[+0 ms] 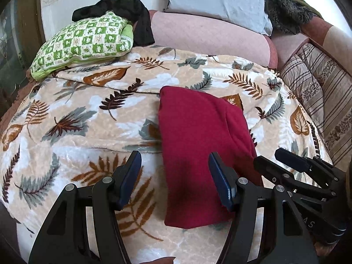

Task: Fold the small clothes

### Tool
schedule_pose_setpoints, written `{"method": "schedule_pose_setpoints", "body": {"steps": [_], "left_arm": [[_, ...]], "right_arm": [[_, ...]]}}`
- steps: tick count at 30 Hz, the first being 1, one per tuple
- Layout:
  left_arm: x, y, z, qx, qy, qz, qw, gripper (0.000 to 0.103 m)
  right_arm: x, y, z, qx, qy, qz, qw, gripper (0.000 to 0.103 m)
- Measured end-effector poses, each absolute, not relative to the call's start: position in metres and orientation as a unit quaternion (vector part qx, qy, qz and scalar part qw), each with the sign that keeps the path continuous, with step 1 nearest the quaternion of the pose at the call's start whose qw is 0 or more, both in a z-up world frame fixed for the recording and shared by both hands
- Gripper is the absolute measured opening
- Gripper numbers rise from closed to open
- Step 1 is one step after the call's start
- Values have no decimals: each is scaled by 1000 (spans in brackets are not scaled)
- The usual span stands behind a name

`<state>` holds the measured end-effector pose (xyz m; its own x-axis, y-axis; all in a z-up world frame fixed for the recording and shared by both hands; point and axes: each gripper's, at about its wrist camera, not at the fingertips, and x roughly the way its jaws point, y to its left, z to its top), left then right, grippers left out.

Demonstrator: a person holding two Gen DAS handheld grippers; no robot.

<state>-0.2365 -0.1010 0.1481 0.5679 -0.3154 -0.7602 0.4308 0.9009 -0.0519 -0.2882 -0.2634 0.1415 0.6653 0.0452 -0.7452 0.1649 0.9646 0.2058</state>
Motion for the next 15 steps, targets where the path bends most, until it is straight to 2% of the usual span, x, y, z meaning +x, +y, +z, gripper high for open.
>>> {"method": "schedule_pose_setpoints", "body": {"steps": [15], "left_arm": [[-237, -104, 145, 83, 410, -211, 883, 64]], "right_arm": [[-288, -263, 136, 135, 413, -28, 900, 50]]}}
